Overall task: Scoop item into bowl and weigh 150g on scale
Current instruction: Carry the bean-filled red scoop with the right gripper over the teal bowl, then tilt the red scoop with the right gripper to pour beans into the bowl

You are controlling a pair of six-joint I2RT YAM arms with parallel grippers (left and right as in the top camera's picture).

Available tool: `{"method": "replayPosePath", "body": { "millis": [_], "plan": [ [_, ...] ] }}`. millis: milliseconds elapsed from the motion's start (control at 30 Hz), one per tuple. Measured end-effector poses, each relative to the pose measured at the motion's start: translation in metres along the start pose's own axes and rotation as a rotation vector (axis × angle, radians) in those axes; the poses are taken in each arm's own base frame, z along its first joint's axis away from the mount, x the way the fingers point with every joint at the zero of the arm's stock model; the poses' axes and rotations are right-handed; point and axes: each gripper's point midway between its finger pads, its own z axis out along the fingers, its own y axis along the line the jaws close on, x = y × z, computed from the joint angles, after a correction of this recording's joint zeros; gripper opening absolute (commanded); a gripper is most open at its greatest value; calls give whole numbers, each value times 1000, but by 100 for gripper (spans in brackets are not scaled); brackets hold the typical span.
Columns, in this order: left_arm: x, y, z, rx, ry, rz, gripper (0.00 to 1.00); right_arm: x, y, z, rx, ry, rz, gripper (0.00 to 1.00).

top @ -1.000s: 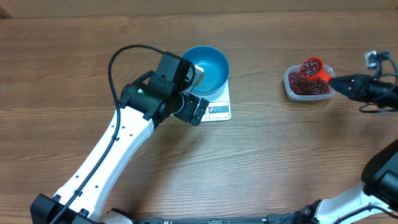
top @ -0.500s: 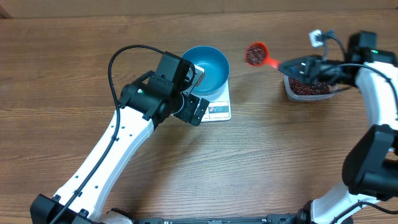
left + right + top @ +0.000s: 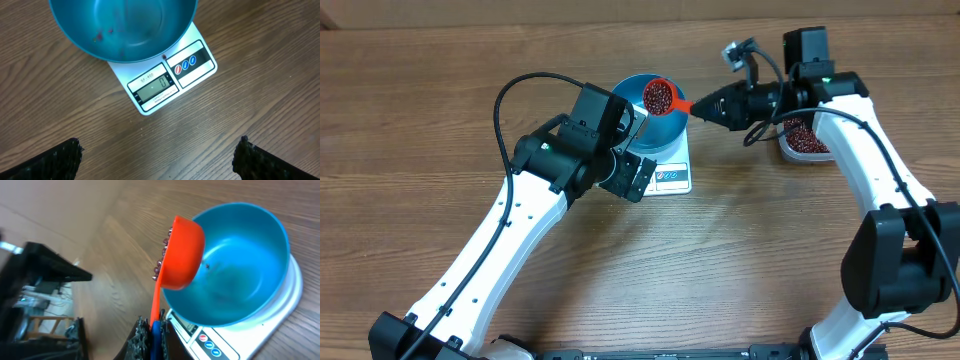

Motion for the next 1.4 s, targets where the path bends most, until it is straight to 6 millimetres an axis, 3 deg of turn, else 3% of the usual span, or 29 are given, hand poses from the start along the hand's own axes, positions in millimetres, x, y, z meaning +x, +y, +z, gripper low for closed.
{"method": "replayPosePath", "body": {
  "millis": [233,667,900,1200,1400],
  "plan": [
    [0,0,0,0,0,-13,100,5,-15,7,123,35,7,4],
    [0,0,0,0,0,-14,100,19,-16,38,283,136,-68,4],
    [0,0,0,0,0,-15,100,17,-24,32,385,141,-92,3],
    [0,0,0,0,0,-17,100,4,-4,10,436,107,-169,4],
    [0,0,0,0,0,-17,100,7,0,17,483,141,-217,4]
  ]
}}
